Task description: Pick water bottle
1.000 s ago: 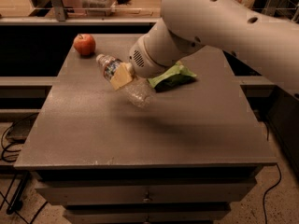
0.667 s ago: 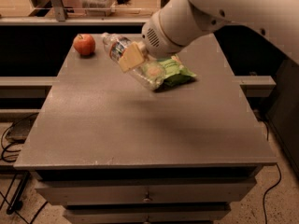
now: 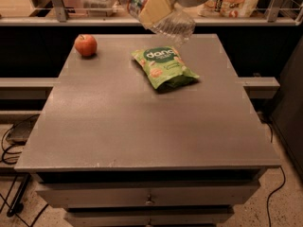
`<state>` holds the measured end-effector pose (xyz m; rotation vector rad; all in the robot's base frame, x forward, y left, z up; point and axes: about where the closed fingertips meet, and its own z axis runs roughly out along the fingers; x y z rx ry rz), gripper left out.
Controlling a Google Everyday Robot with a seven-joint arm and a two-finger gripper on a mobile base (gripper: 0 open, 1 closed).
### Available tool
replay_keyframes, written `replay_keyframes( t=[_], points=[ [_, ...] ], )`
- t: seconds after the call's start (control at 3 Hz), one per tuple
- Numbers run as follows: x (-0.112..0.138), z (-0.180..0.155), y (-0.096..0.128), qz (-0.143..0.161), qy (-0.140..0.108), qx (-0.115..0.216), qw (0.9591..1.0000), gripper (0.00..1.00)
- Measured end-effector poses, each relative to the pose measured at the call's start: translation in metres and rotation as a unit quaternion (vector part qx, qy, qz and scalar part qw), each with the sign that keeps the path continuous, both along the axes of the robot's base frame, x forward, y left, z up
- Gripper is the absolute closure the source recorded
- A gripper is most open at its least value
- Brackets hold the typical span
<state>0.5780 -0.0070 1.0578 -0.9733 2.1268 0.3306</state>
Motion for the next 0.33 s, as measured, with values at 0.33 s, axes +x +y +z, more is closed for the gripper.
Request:
replay_keyframes(
  t=[0.33],
  points=[
    [-0.0012, 0.0117, -0.001, 0.0, -0.009, 0.002, 1.0, 1.0]
  ],
)
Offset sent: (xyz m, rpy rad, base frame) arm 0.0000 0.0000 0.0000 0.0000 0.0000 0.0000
